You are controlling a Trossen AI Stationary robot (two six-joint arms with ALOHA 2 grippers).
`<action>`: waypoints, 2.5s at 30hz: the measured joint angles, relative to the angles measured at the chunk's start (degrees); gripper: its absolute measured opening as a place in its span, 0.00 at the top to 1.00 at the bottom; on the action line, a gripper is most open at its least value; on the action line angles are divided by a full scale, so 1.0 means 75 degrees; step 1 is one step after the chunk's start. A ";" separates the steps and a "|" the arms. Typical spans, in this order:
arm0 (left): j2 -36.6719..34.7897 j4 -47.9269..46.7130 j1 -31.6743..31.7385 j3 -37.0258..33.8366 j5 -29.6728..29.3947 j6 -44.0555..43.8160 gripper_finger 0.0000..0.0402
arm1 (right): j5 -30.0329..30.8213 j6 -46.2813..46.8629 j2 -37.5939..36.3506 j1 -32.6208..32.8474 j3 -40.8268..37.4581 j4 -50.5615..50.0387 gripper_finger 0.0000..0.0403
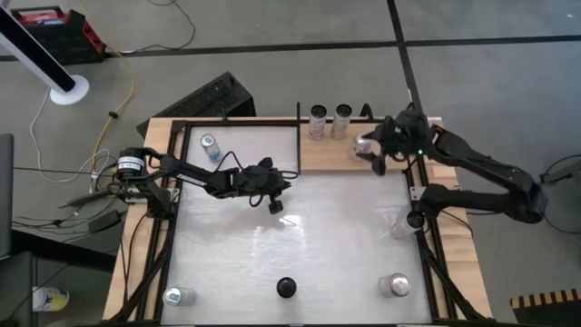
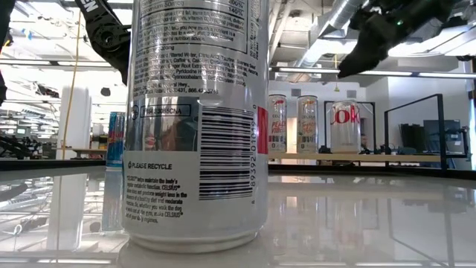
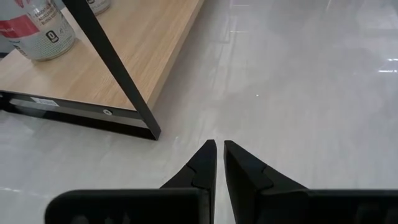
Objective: Place canned beverage on shelf
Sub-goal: Put the top silver soda can on the shelf
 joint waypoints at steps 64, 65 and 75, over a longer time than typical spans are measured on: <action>0.0000 -0.0061 0.0000 0.0000 0.0012 -0.0079 0.95 | 0.2406 -0.0256 0.2421 -0.0947 -0.0388 0.0396 0.95; 0.0000 -0.0061 0.0000 0.0000 0.0012 -0.0079 0.95 | 0.2404 -0.0289 0.2421 -0.0976 -0.0388 0.0394 0.94; 0.0000 -0.0061 0.0000 0.0000 0.0009 -0.0079 0.95 | 0.2403 -0.0529 0.2421 -0.1330 -0.0388 0.0476 0.96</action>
